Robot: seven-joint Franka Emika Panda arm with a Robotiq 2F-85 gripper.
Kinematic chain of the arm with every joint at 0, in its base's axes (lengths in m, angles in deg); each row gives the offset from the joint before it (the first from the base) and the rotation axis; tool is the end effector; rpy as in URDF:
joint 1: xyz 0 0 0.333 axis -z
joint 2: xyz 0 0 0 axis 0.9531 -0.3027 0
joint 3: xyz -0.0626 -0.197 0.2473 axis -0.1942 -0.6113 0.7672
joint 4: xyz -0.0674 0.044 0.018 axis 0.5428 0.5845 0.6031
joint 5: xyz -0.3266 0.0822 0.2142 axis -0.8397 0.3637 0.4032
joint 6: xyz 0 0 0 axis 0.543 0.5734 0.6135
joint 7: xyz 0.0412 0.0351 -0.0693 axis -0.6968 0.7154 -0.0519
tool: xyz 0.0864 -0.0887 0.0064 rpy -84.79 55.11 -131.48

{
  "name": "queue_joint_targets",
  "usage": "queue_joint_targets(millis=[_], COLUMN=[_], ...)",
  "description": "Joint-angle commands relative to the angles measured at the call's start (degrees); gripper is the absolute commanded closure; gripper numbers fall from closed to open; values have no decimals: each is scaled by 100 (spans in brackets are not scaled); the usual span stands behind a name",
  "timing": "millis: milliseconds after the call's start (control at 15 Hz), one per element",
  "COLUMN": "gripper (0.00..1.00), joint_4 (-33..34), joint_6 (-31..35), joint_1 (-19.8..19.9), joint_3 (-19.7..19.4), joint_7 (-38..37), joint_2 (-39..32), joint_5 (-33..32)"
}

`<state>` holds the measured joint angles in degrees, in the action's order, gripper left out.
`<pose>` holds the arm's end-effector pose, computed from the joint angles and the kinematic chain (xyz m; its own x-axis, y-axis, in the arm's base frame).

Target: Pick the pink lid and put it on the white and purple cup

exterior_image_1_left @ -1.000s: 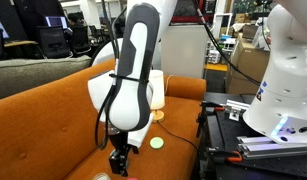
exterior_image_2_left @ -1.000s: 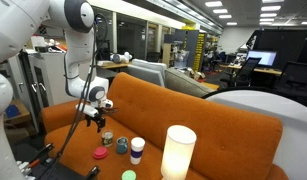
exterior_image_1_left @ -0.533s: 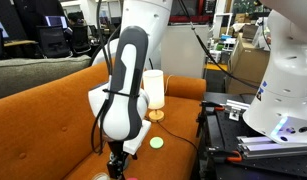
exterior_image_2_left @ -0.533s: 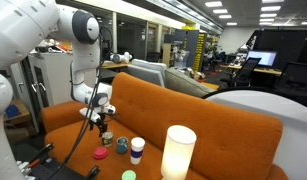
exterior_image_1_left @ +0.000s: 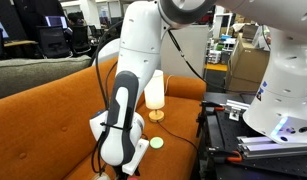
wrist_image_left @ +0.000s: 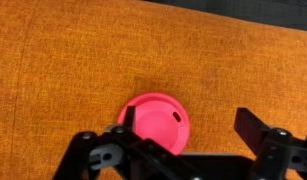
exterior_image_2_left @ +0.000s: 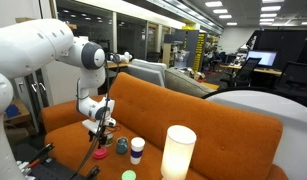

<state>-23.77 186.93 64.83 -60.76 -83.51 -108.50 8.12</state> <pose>0.5236 0.1705 -0.1263 0.9494 -0.0735 -0.3054 -0.1153 -0.9859 -0.1214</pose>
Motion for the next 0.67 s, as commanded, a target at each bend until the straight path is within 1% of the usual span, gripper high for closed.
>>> queue_joint_targets(millis=[0,267,467,600], gripper=[0,0,0,0], joint_4=[710,1397,1826,1997], joint_6=[-584,-1152,-1419,-1487], joint_1=[-115,-298,-431,-479], joint_3=[-58,-210,-372,-448], joint_7=[104,9,-85,-117], joint_2=[-417,-862,-1086,-1159], joint_5=[-3,-68,-114,-119])
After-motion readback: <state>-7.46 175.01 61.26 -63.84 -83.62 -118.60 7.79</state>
